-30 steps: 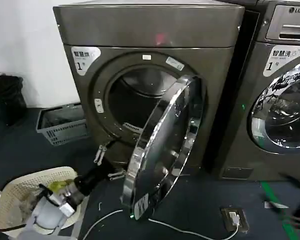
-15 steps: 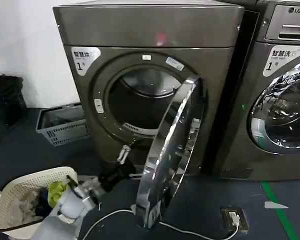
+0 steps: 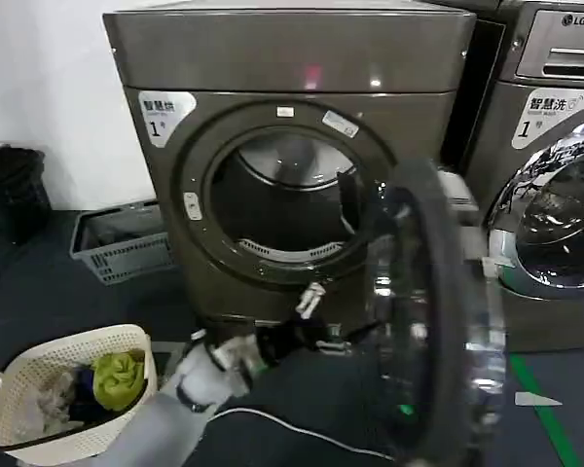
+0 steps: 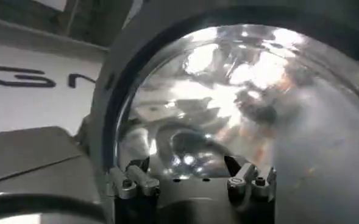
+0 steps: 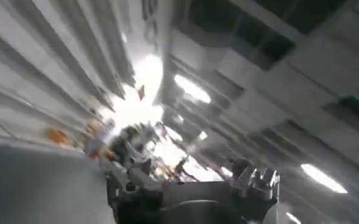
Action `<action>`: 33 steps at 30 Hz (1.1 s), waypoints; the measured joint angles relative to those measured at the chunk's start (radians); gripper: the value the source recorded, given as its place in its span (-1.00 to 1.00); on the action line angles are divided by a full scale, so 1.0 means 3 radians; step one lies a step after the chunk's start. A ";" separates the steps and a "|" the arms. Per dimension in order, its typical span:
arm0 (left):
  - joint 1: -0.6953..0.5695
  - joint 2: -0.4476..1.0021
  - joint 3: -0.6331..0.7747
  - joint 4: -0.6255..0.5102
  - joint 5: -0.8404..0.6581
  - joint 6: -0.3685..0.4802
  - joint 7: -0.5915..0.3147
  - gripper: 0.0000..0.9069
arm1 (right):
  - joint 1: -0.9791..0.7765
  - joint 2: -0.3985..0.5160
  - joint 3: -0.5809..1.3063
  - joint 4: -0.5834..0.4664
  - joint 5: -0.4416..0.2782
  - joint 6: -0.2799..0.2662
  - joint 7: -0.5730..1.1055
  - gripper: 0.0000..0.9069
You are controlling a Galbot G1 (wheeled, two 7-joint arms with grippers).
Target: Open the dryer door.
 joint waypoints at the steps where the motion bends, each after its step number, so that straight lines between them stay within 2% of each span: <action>1: -0.0037 -0.0038 0.0052 0.0019 0.0005 0.0006 0.0002 1.00 | -0.0008 0.0015 0.0049 0.0004 0.0003 -0.0006 -0.0003 1.00; 11: -0.0529 -0.0653 0.0676 0.0433 0.0107 0.0158 0.0021 1.00 | -0.0123 0.0109 0.0383 -0.0002 0.0165 0.0056 -0.0087 1.00; 24: -0.0916 -0.1390 0.1128 0.1082 0.0248 0.0319 -0.0002 1.00 | -0.0157 0.0107 0.0533 -0.0118 0.0169 0.0168 -0.0122 1.00; 29: -0.0992 -0.1456 0.1167 0.1249 0.0342 0.0520 -0.0021 1.00 | -0.0141 0.0140 0.0509 -0.0056 0.0162 0.0166 -0.0123 1.00; 33: -0.0992 -0.1456 0.1193 0.1244 0.0355 0.0816 -0.0128 1.00 | -0.0141 0.0155 0.0487 -0.0026 0.0161 0.0167 -0.0126 1.00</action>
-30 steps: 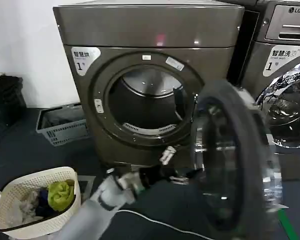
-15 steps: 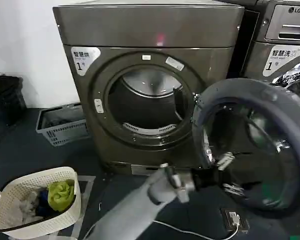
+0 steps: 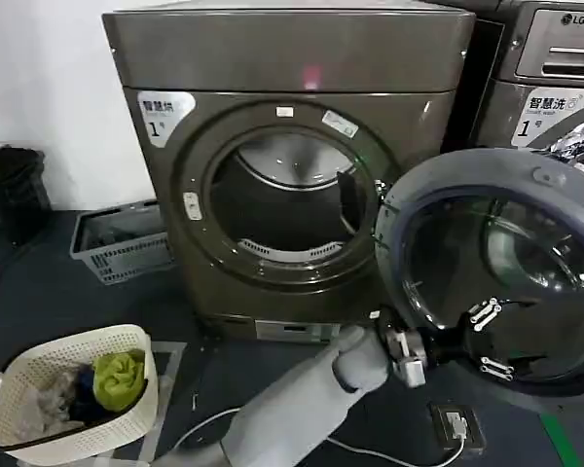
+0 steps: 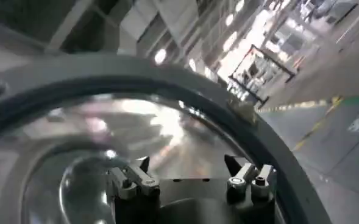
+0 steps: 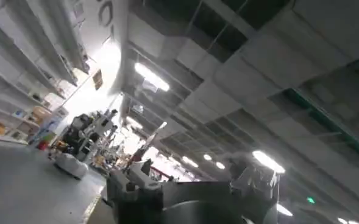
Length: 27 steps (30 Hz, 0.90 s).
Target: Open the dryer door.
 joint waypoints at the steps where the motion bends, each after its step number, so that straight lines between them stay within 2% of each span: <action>1: 0.0003 0.0000 0.0006 -0.0002 -0.0009 0.0071 -0.0043 1.00 | 0.0000 0.0000 -0.0006 0.0008 0.0000 0.0004 -0.0001 1.00; 8: 0.0069 0.0000 0.0025 0.0002 -0.0057 0.0518 -0.0393 1.00 | 0.0007 0.0062 -0.0043 0.0093 0.0000 0.0022 -0.0008 1.00; 13: 0.0128 0.0000 0.0016 -0.0066 -0.0106 0.0560 -0.0418 1.00 | 0.0023 0.0061 -0.0062 0.0122 -0.0001 0.0023 -0.0009 1.00; 18: 0.0184 0.0000 -0.0030 -0.0207 -0.0183 0.0406 -0.0329 1.00 | 0.0027 -0.0006 -0.0077 0.0103 0.0005 0.0023 -0.0003 1.00; 24: 0.0295 0.0035 -0.0158 -0.0730 -0.0261 0.0167 -0.0081 1.00 | 0.0079 -0.0101 -0.0174 0.0021 -0.0038 0.0019 -0.0019 1.00; 27: 0.0372 0.0509 -0.0246 -0.1011 -0.0250 0.0050 -0.0005 1.00 | 0.0102 -0.0152 -0.0212 -0.0012 -0.0067 0.0014 -0.0029 1.00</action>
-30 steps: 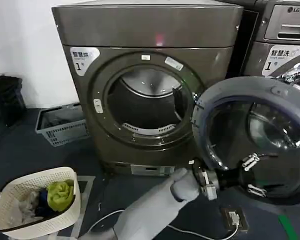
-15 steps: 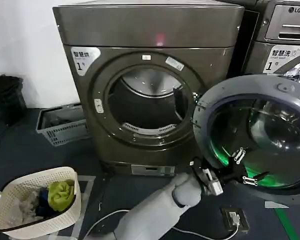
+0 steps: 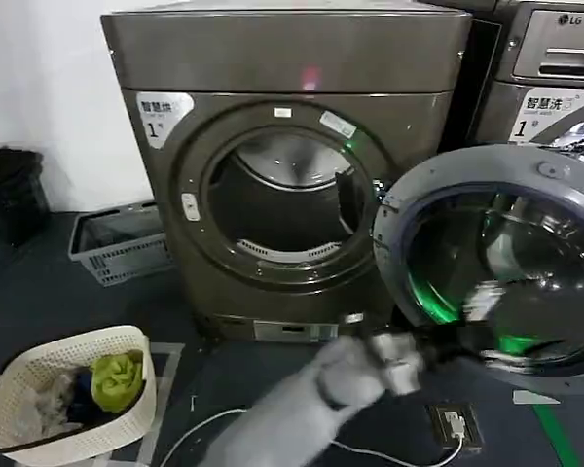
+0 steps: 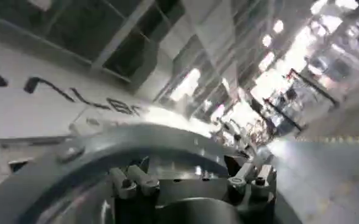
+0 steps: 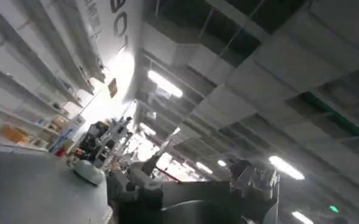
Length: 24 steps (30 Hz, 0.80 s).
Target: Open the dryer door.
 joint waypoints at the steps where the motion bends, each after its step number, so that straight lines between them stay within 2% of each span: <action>1: 0.0021 0.0201 -0.0029 -0.0086 0.0022 -0.0038 0.0026 1.00 | 0.0008 -0.0014 -0.0009 -0.0011 -0.0002 -0.0004 -0.0001 1.00; 6: 0.0219 0.1081 -0.0283 -0.0493 0.0317 -0.0316 0.0105 1.00 | 0.0029 -0.0132 -0.0036 -0.0105 0.0021 -0.0007 -0.0017 1.00; 11: 0.0495 0.1748 -0.0743 -0.0713 0.0872 -0.0701 0.0111 1.00 | 0.0095 -0.0246 -0.0116 -0.0229 0.0033 -0.0009 -0.0046 1.00; 15: 0.0775 0.2198 -0.1180 -0.0725 0.1263 -0.1013 0.0106 1.00 | 0.0158 -0.0354 -0.0193 -0.0343 0.0117 -0.0012 -0.0056 1.00; 20: 0.1197 0.2714 -0.1693 -0.0684 0.1785 -0.1422 -0.0019 1.00 | 0.0208 -0.0482 -0.0320 -0.0392 0.0417 -0.0101 -0.0111 1.00; 24: 0.1495 0.3212 -0.2044 -0.0606 0.2409 -0.1426 -0.0313 1.00 | 0.0228 -0.0578 -0.0386 -0.0433 0.0539 -0.0116 -0.0156 1.00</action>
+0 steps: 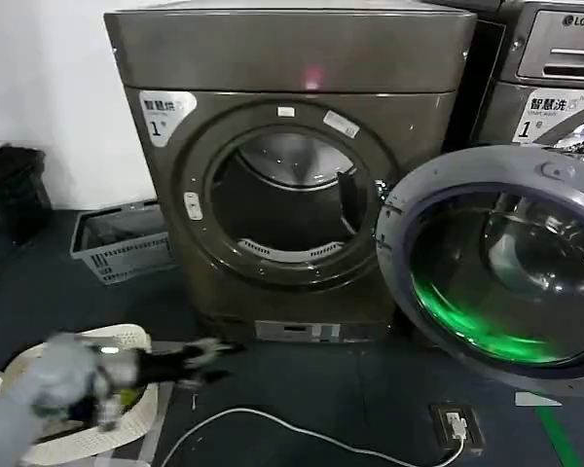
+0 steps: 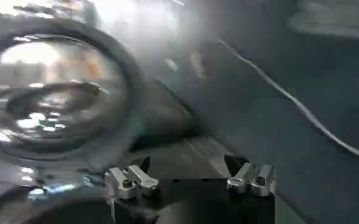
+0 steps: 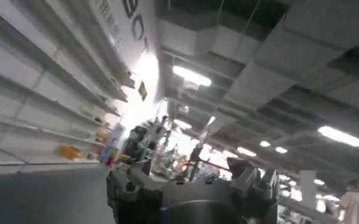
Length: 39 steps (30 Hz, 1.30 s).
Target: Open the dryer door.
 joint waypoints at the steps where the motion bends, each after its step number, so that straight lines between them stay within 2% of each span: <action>1: 0.0031 0.0110 -0.0066 0.0024 0.0200 0.0003 -0.0076 1.00 | 0.0008 -0.0020 -0.0014 -0.0001 0.0031 -0.0001 -0.0008 1.00; 7: 0.0146 0.0613 -0.0197 0.0171 0.1639 0.0002 -0.0241 1.00 | 0.0056 -0.0051 -0.0109 -0.0039 0.0087 0.0009 -0.0033 1.00; 13: 0.0162 0.0752 -0.0170 0.0257 0.2423 0.0005 -0.0147 1.00 | 0.0093 -0.0062 -0.0168 -0.0039 0.0093 0.0024 -0.0058 1.00; 39: 0.0199 0.0800 -0.0078 0.0449 0.2754 0.0011 -0.0031 1.00 | 0.0111 0.0019 -0.0178 -0.0108 -0.0054 0.0133 -0.0067 1.00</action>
